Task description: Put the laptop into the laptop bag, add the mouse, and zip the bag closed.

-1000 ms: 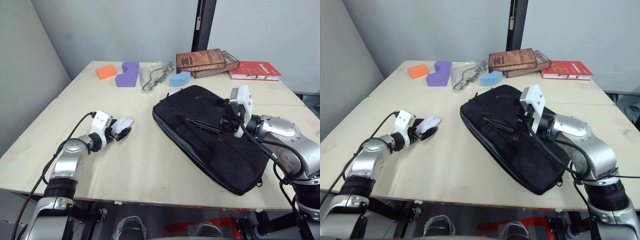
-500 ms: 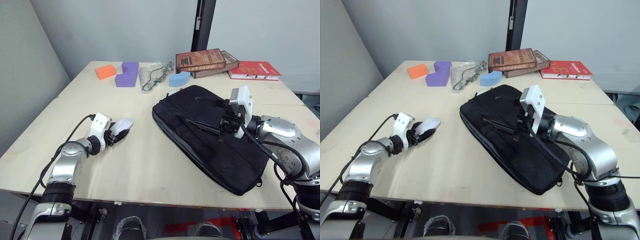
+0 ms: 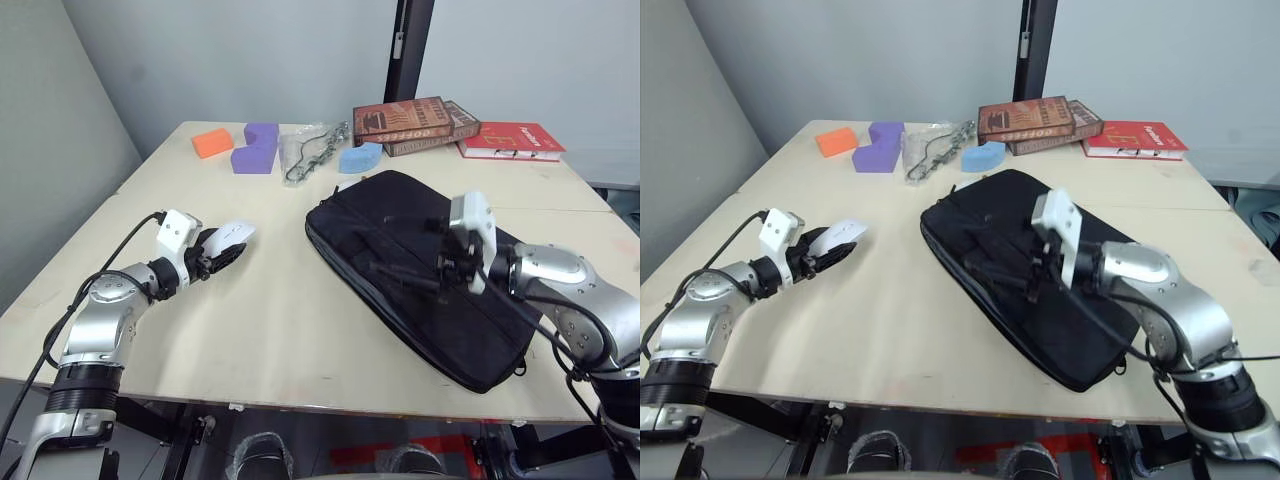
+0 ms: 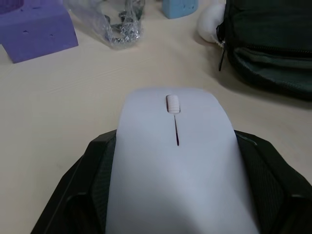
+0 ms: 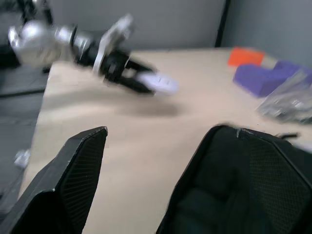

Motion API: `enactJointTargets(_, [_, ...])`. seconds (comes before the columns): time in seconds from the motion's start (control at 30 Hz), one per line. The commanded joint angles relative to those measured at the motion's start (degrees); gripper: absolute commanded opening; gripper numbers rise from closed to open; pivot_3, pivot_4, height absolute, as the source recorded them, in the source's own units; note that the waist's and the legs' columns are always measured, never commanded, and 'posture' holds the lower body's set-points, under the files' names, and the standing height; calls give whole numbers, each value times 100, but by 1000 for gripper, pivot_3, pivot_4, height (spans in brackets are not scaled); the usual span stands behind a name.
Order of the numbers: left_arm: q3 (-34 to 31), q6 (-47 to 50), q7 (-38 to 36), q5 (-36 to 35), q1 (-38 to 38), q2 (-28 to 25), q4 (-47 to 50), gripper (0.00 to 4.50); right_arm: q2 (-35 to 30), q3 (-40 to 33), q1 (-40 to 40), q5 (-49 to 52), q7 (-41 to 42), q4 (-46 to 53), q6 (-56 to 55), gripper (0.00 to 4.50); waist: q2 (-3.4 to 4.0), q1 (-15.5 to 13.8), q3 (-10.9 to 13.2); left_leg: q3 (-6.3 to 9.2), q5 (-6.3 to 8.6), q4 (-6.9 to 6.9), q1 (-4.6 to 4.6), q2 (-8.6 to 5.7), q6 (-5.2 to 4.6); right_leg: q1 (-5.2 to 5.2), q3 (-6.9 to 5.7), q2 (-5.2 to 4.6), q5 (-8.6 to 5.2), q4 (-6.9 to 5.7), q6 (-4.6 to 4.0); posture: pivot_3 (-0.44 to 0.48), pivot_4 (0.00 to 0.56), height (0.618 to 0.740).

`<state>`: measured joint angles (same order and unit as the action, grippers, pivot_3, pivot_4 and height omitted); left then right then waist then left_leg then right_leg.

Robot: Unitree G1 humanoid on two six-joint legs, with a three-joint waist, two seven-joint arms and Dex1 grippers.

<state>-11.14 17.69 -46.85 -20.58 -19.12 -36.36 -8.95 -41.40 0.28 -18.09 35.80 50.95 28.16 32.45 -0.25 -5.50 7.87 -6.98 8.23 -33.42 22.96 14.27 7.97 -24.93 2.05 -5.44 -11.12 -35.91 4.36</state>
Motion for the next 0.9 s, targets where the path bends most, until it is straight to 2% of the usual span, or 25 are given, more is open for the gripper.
enactJointTargets(0.03, [-105, 101, -162, -172, -82, -193, 443, 2866, -114, 136, 51, -313, 200, 209, -368, 4500, 0, 5, 0, 0, 0, 1, 0, 0, 0, -1, 0, 0, 0, 1, 0, 0, 150, 734])
enactJointTargets(0.1, [-110, 133, -167, -181, -79, -203, 473, 2866, -105, 148, 62, -362, 230, 192, -419, 4500, 0, 10, 0, -1, 0, 3, 0, 0, 0, -1, 0, 0, 0, 1, 0, 0, 150, 734])
enactJointTargets(0.23, [20, 181, -705, -247, -10, -562, 782, 2866, 69, 1130, 123, -1731, -150, -389, -894, 4500, -2, 38, -1, -1, -1, 4, -2, 3, 2, -1, -1, 3, 0, 1, 0, 0, 150, 734])
enactJointTargets(0.3, [54, 197, -820, -256, -7, -653, 863, 2866, 131, 1360, 150, -2097, -231, -598, -1081, 4500, 0, 35, 0, -1, -2, 8, -1, 2, 4, -4, 0, 3, -1, 1, 1, 0, 150, 734])
enactJointTargets(0.43, [65, 188, -703, -187, -27, -586, 830, 2866, 345, 1531, 131, -2510, -458, -897, -1115, 4500, 1, 28, 0, -5, -1, 12, 3, 1, 5, -8, 1, 2, -1, 6, 1, 0, 150, 734])
enactJointTargets(0.57, [94, 244, -703, -237, 49, -546, 962, 2866, 632, 1545, 193, -2514, -567, -863, -960, 4500, 1, 35, 0, -5, -1, 12, 2, 1, 5, -9, 1, 2, -1, 3, 1, 0, 150, 734])
enactJointTargets(0.7, [88, 261, -677, -241, 83, -506, 995, 2866, 610, 1435, 185, -2541, -547, -906, -896, 3357, 1, 35, 1, -4, -1, 12, 1, 1, 6, -6, 2, 2, 0, 4, 1, 0, 150, 734])
enactJointTargets(0.9, [9, 314, -623, -328, 52, -436, 1005, 2866, 590, 1262, 51, -2509, -534, -1047, -790, 1243, 1, 35, 0, -4, -2, 10, -1, 1, 5, -6, 2, 2, 0, 0, 1, 0, 150, 734])
